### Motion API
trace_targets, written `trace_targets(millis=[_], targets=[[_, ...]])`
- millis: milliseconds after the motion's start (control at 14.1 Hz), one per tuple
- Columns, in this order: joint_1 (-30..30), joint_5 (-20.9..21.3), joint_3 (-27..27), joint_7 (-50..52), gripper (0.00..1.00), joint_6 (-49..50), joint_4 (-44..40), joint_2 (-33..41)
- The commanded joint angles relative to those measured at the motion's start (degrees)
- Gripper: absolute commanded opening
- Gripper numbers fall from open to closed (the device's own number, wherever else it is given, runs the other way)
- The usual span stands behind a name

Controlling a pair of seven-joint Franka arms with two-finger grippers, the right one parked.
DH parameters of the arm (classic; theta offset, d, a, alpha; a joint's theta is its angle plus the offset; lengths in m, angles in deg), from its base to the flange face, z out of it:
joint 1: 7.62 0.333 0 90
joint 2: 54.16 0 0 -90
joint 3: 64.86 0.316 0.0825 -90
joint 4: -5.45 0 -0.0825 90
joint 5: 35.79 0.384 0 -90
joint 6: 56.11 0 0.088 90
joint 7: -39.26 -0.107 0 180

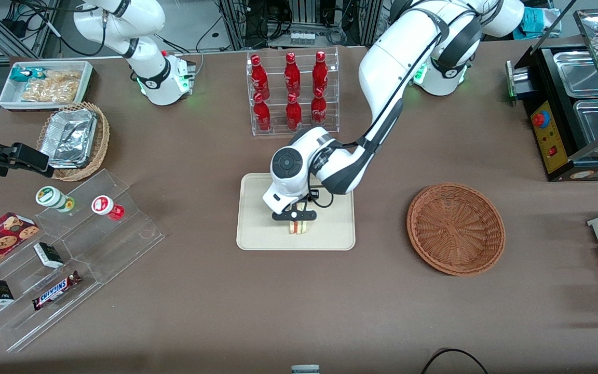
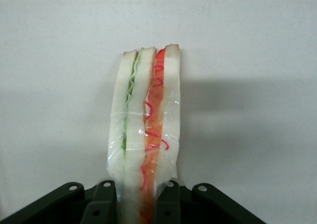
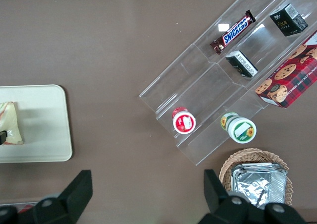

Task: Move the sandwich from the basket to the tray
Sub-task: 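Lower the sandwich onto the tray and open the left gripper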

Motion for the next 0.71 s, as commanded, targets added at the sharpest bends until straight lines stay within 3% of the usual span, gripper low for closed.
trace_targets(millis=[0, 71, 142, 637], targets=[[-0.7, 1.3, 0.6, -0.5, 0.44, 1.6, -2.4, -0.7], [-0.6, 0.9, 0.6, -0.4, 0.86, 1.6, -2.4, -0.5], [-0.6, 0.8, 0.6, 0.1, 1.00, 1.8, -2.4, 0.2], [7.1, 0.6, 0.8, -1.7, 1.00, 12.9, 1.0, 14.9]])
